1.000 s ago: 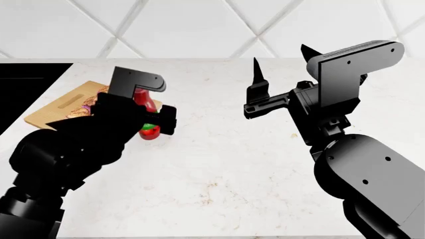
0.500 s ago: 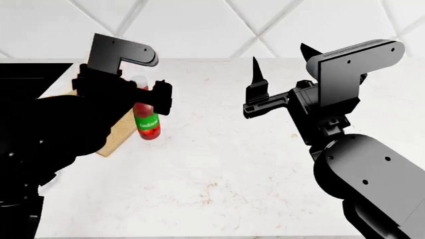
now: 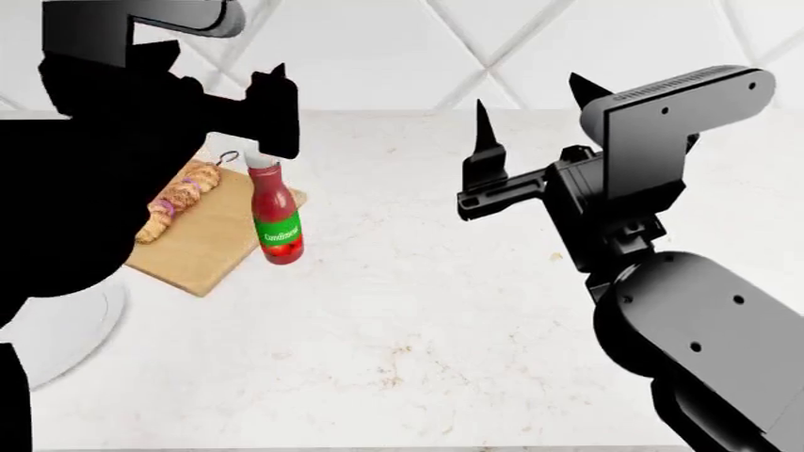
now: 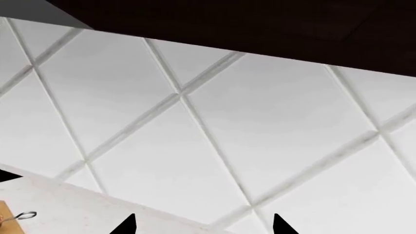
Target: Pick the skewer from the plate and place it on the cutting board. Then pick the condiment bottle from the cabinet and place it next to the cutting board.
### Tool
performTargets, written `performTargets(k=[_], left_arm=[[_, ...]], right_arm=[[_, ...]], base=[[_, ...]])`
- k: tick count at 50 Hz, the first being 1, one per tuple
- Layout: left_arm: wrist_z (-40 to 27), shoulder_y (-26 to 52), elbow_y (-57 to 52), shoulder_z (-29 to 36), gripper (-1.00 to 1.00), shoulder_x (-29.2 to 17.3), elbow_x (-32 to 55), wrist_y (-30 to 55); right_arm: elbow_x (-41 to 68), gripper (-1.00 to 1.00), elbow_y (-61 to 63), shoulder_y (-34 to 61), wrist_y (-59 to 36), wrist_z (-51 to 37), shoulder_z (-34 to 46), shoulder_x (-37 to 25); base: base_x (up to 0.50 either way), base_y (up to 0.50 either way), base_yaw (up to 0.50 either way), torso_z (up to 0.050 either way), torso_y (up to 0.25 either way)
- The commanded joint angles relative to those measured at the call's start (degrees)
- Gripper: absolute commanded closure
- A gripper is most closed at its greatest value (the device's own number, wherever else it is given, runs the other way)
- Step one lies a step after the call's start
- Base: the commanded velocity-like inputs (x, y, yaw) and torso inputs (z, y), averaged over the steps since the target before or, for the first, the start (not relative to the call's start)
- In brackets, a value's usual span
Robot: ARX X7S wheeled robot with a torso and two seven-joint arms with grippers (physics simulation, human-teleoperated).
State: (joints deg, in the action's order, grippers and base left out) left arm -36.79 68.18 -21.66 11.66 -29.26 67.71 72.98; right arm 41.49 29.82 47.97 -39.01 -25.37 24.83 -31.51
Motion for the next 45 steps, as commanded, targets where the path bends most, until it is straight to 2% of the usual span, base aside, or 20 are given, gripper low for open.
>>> performTargets(k=[1,17,19,21,27,30,37,45], left_arm=[[-7.7,-1.1,-10.2,-5.3,-1.0,-1.2,7.2,2.3],[-10.4,-16.2,-27.0,-11.7,-1.0,-3.7,6.0,-5.3],[-10.7,-25.1,-33.2,-15.4,-1.0,-5.2,5.6,-8.0],[-10.2,-29.3,-35.8,-16.8,-1.0,-5.6,4.6,-9.5],[-10.3,-33.3,-37.9,-17.4,-1.0,-6.1,3.6,-11.8],[-10.8,-34.7,-38.3,-15.9,-1.0,-7.7,2.2,-15.2],[-12.4,-39.8,-38.3,-6.1,-1.0,-14.4,-5.3,-29.9],[-13.0,-42.0,-38.1,2.1,-1.0,-17.5,-12.7,-39.3]], right_arm=[[-1.9,-1.0,2.1,-0.4,0.3,-1.3,1.1,-0.3],[-10.4,-1.0,7.8,-1.0,2.7,-5.0,5.8,0.0],[-11.4,-1.0,10.5,-3.8,5.5,-6.7,4.8,-0.2],[-11.8,-1.0,11.7,-5.0,6.5,-7.5,4.4,-0.4],[-11.4,-1.0,13.4,-6.1,7.0,-8.6,3.6,-0.6],[-11.5,-1.0,14.0,-6.5,7.2,-9.0,3.4,-0.7],[-13.3,-1.0,14.4,-8.0,9.9,-9.0,4.0,-0.8],[-16.5,-1.0,14.5,-10.3,14.1,-8.3,5.3,-1.1]], base=[[0.0,0.0,0.0,0.0,0.0],[0.0,0.0,0.0,0.0,0.0],[0.0,0.0,0.0,0.0,0.0],[0.0,0.0,0.0,0.0,0.0],[0.0,0.0,0.0,0.0,0.0],[0.0,0.0,0.0,0.0,0.0],[0.0,0.0,0.0,0.0,0.0],[0.0,0.0,0.0,0.0,0.0]])
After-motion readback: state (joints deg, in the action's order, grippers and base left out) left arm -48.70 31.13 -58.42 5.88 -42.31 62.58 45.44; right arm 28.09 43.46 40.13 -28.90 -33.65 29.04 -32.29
